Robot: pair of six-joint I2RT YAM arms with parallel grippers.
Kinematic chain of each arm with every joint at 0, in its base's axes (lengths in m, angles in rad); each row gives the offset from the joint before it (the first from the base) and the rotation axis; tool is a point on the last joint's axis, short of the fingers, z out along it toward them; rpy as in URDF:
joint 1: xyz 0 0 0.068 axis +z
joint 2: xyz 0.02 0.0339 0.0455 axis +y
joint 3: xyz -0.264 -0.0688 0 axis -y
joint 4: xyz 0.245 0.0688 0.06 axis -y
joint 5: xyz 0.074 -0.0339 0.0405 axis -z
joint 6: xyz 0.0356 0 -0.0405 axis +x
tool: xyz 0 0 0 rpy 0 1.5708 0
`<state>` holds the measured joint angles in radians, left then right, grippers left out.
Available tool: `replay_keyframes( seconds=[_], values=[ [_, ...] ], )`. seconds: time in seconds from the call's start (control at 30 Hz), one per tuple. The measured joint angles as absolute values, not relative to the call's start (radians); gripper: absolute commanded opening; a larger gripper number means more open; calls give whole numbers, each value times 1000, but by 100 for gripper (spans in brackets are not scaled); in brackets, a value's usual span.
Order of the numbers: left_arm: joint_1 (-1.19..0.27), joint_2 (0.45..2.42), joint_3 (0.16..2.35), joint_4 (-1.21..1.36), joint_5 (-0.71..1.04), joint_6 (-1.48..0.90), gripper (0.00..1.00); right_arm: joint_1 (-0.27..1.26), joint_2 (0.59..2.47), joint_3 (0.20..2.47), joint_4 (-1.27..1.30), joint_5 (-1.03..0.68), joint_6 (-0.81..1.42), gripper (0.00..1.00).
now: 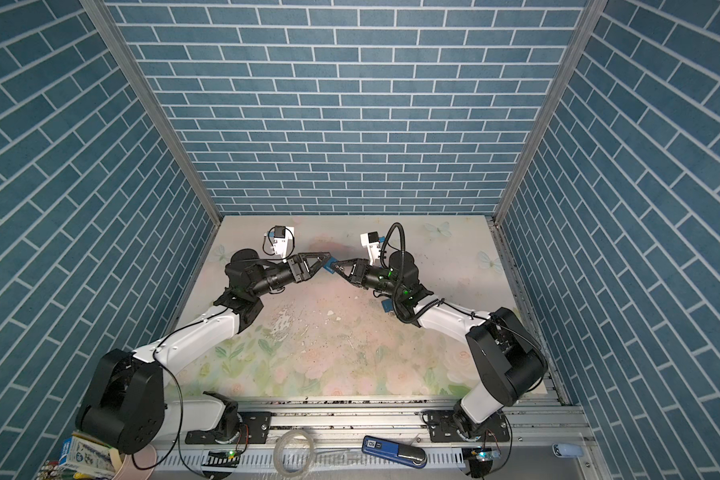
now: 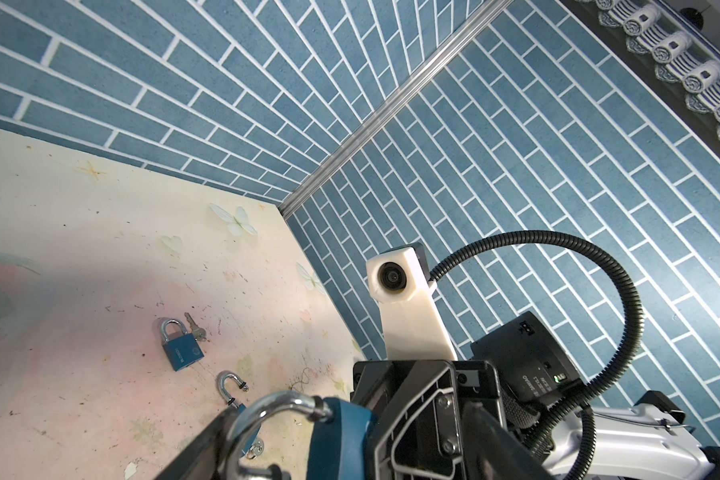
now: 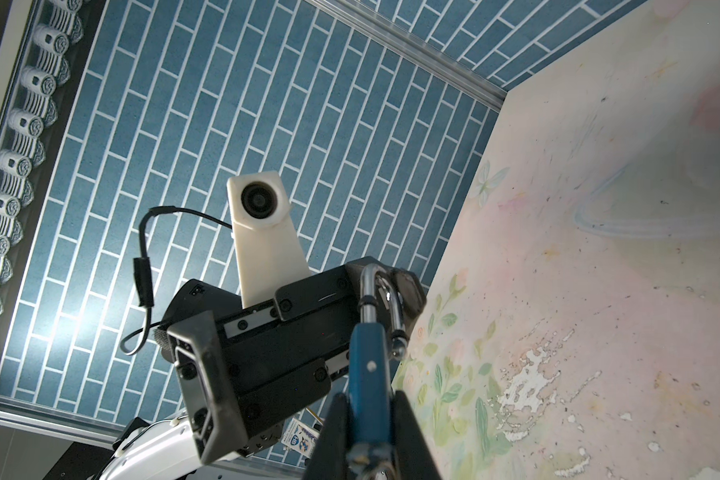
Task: Lock with the key
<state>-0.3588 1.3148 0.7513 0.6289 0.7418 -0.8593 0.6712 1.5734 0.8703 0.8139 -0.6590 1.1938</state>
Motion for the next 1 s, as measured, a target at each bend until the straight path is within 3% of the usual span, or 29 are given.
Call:
replay_keyframes(
  seconds=[0.43,1.0],
  values=[
    [-361,1311,781,473,693,-783,78,671,1573,870,737,-659,1163,0],
    [-359,1306,795,375,654,-735,53,671,1571,871,702,-659,1125,0]
  ],
)
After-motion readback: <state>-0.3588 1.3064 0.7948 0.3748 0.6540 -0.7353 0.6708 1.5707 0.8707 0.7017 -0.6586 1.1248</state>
